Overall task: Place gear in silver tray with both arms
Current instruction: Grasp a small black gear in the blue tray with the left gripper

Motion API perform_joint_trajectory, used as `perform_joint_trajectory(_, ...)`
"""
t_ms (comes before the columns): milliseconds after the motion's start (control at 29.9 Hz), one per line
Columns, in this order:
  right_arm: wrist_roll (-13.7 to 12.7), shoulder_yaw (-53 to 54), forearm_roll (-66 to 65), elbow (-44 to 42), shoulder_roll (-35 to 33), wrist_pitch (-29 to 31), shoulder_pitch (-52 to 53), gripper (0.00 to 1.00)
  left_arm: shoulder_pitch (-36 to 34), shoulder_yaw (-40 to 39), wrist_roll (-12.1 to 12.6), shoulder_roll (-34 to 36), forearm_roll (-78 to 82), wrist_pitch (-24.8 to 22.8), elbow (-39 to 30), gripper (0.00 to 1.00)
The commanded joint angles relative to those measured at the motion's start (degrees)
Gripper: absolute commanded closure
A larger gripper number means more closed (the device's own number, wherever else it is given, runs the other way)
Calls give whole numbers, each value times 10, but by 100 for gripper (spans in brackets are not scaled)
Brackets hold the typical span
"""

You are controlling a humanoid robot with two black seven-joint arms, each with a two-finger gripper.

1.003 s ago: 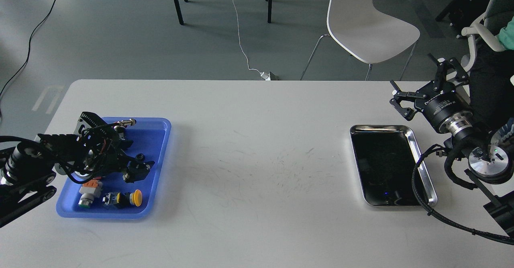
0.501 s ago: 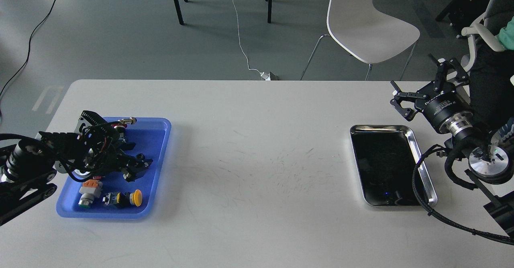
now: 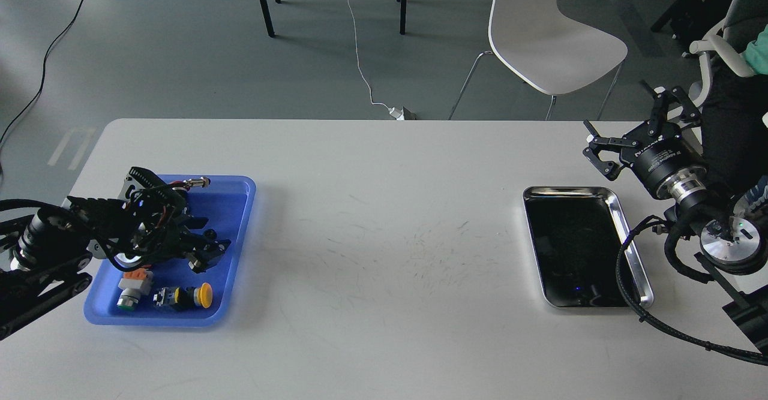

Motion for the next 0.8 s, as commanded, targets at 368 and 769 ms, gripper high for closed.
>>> perform_joint_trajectory(368, 0, 0, 0, -1, 0, 0, 0, 1, -2, 1, -8, -12, 4, -2, 41, 60)
perform_joint_trajectory(769, 0, 0, 0, -1, 0, 0, 1, 1, -12, 20, -20, -12, 1, -12, 44, 80)
